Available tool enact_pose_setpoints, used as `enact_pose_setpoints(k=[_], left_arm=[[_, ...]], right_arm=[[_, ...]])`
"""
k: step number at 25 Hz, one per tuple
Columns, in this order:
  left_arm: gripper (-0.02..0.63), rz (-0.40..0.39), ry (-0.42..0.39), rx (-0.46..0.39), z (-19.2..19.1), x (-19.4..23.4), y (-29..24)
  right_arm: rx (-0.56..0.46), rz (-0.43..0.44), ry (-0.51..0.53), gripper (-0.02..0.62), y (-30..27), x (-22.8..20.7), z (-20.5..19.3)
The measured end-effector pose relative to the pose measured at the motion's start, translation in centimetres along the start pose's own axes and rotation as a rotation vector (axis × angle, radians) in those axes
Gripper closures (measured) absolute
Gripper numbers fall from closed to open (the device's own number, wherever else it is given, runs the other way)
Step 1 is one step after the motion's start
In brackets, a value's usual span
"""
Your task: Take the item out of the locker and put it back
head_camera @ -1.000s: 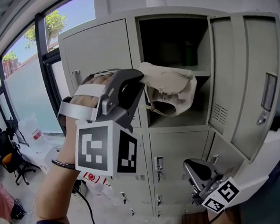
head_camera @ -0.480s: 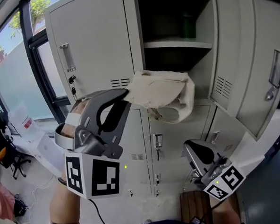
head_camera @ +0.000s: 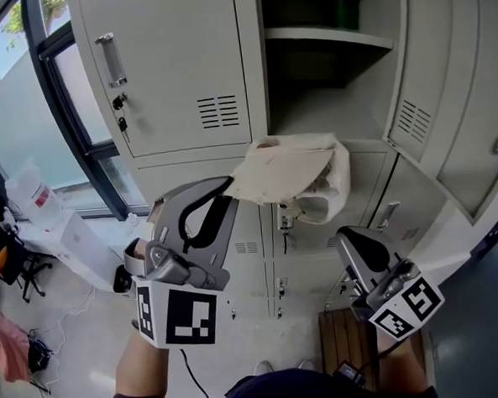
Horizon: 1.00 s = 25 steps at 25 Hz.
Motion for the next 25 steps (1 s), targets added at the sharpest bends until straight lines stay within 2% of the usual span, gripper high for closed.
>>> enact_pose_setpoints(k=[10,21,25], left_arm=[[0.588,0.005,0.177,-0.046,-3.6,-1.6,1.4],[0.588,-0.072,0.395,-0.070,-7.8,-3.5,2.0],[0.587,-0.092,0.439,-0.069,-9.2,-4.3,2.1]], right_arm=[[0.032,-0.038,-0.007,0.591,0.5,0.5,-1.1],[0.058,-0.065,-0.014,0.591,0.5,1.2,-1.8],[0.075,-0.077,-0.020,0.591,0.4,1.6,-2.2]])
Point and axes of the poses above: the fingertips, and each gripper's own axes: y backward along the fingers, x to its left, z out of its top, the point moved 9 cm from there along y, backward along the fingers, and after that the axes turned 12 degrees about y, right-handed, at the moved point
